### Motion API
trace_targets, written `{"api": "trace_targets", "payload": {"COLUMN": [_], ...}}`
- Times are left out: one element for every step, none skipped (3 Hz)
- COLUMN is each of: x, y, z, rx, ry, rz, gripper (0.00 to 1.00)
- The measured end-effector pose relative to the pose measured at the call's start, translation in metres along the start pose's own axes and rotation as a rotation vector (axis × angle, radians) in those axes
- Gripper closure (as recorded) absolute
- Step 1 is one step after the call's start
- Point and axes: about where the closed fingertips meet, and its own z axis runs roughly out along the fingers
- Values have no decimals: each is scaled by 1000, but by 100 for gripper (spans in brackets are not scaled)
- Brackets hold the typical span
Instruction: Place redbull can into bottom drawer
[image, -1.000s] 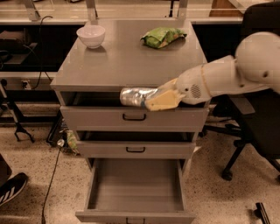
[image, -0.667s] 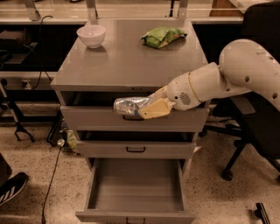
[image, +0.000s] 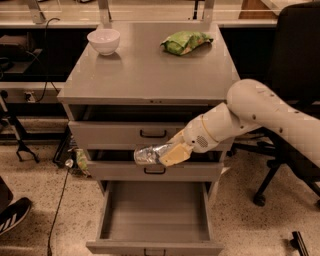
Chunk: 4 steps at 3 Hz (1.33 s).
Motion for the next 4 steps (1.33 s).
{"api": "trace_targets", "payload": {"x": [4,8,32,65], "y": [-1,-1,-10,-24], "z": [3,12,39,66], "rx": [-4,-10,-44,-61], "ry": [5,40,60,73], "rz": [4,10,18,47], "gripper": [100,100,100,100]}}
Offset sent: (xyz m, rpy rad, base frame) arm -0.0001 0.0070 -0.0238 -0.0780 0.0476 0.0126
